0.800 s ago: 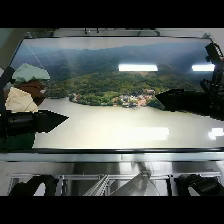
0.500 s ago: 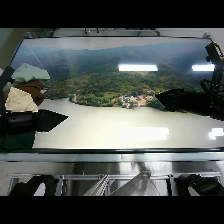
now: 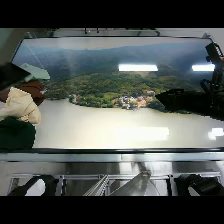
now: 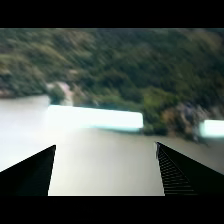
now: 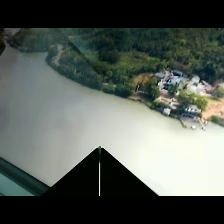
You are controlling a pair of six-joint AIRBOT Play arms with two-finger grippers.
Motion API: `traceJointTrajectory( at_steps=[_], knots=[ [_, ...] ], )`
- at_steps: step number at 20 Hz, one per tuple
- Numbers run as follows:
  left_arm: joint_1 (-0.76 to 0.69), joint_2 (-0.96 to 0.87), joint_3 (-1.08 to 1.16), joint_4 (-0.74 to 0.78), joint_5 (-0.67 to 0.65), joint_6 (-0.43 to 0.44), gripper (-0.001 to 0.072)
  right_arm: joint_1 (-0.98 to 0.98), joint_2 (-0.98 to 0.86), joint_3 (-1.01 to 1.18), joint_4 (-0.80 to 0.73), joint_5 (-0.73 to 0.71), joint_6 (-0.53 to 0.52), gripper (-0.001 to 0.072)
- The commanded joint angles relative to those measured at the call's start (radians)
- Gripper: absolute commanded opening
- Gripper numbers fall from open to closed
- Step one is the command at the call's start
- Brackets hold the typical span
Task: Fold the shirts.
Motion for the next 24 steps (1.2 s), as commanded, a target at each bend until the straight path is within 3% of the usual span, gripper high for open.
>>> traceJointTrajectory(
  at_steps=[1,7,12,13,14,15,17,19,21,24],
  knots=[
    [0.133,-0.377,0.301,0.044,-0.069,0.036,0.0713,0.001,0.0,0.0,0.0,0.001,0.0,0.0019],
    [0.103,-0.947,0.71,0.045,-0.09,0.035,0.0712,0.001,0.0,0.0,0.0,0.001,0.0,0.0019],
    [0.064,-1.108,0.753,0.045,-0.293,0.035,0.0687,0.001,0.0,0.0,0.006,0.001,0.0,0.0018],
    [0.059,-1.109,0.738,0.046,-0.309,0.035,0.0459,0.001,0.0,-0.001,0.012,0.001,0.0,0.0018],
    [0.058,-1.107,0.735,0.042,-0.293,0.036,0.0025,0.001,0.0,-0.001,0.018,0.001,0.0,0.0018],
    [0.051,-1.107,0.754,0.037,-0.257,0.032,-0.0007,0.001,0.0,-0.001,0.025,0.001,0.0,0.0019],
    [0.029,-1.099,0.81,-0.039,-0.177,0.033,0.0015,0.001,0.0,-0.001,0.027,0.001,0.0,0.0019],
    [-0.017,-1.037,0.823,-0.203,-0.12,0.114,0.0015,0.001,0.0,-0.001,0.027,0.001,0.0,0.0018],
    [-0.089,-0.919,0.784,-0.343,-0.074,0.184,0.0015,0.001,0.0,-0.001,0.027,0.0,0.0,0.0018],
    [-0.249,-0.704,0.744,-0.464,0.037,0.192,0.0017,0.001,0.0,-0.001,0.027,0.001,0.0,0.0018]
  ],
)
